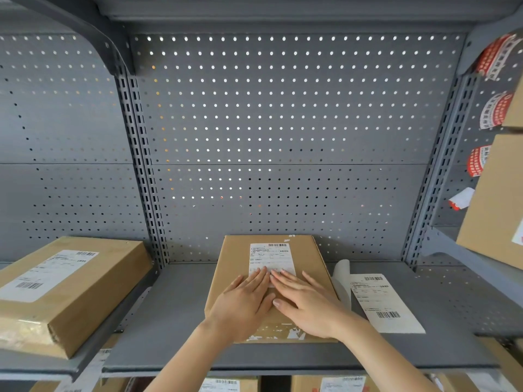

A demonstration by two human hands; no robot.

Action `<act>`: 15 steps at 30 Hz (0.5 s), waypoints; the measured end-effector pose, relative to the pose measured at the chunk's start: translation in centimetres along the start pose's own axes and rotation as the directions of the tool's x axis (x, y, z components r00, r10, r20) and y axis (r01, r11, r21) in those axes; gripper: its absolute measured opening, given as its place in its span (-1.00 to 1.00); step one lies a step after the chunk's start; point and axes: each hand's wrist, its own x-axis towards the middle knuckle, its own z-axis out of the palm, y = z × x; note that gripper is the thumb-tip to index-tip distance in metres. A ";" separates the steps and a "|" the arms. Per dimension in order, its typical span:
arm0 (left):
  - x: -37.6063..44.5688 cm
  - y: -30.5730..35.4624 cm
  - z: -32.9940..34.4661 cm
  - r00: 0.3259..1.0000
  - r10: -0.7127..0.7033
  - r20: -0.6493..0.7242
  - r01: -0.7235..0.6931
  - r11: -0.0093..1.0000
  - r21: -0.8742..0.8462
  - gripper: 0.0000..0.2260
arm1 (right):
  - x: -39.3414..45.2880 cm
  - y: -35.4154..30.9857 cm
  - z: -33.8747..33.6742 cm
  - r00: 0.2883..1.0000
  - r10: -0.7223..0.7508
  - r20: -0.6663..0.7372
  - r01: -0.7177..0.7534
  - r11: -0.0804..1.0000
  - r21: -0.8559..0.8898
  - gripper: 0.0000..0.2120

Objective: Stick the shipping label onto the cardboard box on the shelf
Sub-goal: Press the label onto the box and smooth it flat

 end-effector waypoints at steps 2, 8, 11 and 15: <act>-0.3 0.2 0.1 0.999 0.013 -0.051 -0.013 1.000 0.011 -0.36 | -0.2 -0.2 0.1 1.000 -0.008 -0.002 0.008 1.000 -0.010 -0.42; -0.3 0.2 0.9 0.991 0.025 -0.129 -0.018 0.998 0.054 -0.09 | -0.4 -0.4 0.5 1.000 0.001 -0.028 -0.003 0.999 -0.048 -0.39; -0.3 0.3 0.8 0.989 0.024 -0.147 -0.018 0.999 0.038 -0.12 | -0.6 -0.5 0.8 0.998 0.001 -0.057 -0.004 0.999 -0.053 -0.25; -0.5 0.7 0.5 0.987 0.015 -0.159 -0.014 1.000 0.006 -0.17 | -0.7 -0.6 0.9 0.997 0.002 -0.076 -0.006 0.998 -0.059 -0.26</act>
